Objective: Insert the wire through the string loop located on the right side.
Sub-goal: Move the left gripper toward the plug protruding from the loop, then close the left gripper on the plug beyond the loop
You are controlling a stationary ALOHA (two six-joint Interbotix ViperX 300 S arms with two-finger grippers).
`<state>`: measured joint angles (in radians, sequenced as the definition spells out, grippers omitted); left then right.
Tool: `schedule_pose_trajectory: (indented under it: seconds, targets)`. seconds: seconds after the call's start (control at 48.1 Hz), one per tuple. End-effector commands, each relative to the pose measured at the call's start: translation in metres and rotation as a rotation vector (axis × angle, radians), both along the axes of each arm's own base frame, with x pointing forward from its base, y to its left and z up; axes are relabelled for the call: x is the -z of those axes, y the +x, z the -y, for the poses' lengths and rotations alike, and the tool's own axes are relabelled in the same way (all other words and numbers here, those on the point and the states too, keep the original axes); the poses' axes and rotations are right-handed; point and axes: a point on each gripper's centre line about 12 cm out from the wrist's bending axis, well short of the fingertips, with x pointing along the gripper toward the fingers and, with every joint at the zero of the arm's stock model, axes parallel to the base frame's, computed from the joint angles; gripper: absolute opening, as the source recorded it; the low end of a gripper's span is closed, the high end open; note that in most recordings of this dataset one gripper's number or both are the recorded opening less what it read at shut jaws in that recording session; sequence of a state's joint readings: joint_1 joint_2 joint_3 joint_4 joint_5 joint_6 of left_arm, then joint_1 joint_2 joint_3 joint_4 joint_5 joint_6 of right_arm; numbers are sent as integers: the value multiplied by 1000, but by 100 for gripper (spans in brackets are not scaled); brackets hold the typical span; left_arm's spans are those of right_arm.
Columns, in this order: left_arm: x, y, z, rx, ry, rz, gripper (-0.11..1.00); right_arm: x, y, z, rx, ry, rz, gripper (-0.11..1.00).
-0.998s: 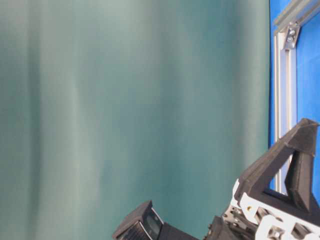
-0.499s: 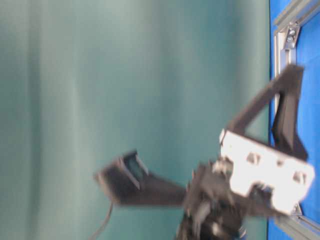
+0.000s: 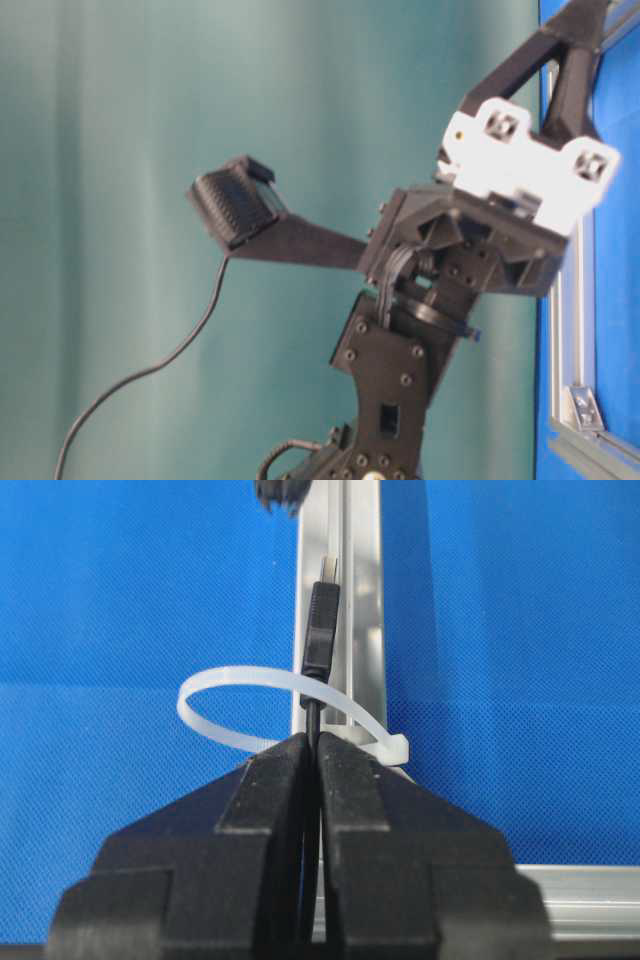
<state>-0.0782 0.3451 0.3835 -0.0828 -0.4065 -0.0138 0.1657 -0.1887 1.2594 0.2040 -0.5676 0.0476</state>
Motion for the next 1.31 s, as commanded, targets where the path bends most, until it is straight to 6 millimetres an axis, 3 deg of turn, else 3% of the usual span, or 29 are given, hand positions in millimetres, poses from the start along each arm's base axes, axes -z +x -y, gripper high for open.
schedule_pose_trajectory:
  seconds: [0.0, 0.249, 0.333, 0.499, 0.582, 0.831, 1.06, 1.289]
  targets:
    - [-14, 6, -1, -1, 1, 32, 0, -5, 5, 0, 1, 1, 23, -4]
    - [-11, 6, -4, -6, 2, 14, 5, -6, 5, 0, 0, 1, 26, -4]
    - [-13, 6, -4, -5, 3, 19, 24, -6, 5, 0, 0, 1, 25, -4]
    - [-13, 7, -5, -7, 4, 20, 75, -6, 5, 0, 0, 1, 25, -4]
    - [-13, 7, -5, -7, 4, 22, 89, -6, 5, 0, 0, 1, 25, -4]
    - [-10, 7, -5, -8, 5, 17, 86, -6, 5, 0, 0, 1, 26, -4]
    - [16, 11, -5, -11, 6, 9, 86, -6, 5, 0, 0, 1, 25, -4]
    - [27, 12, -5, -13, 3, -9, 86, -5, 5, 0, 0, 0, 23, -4]
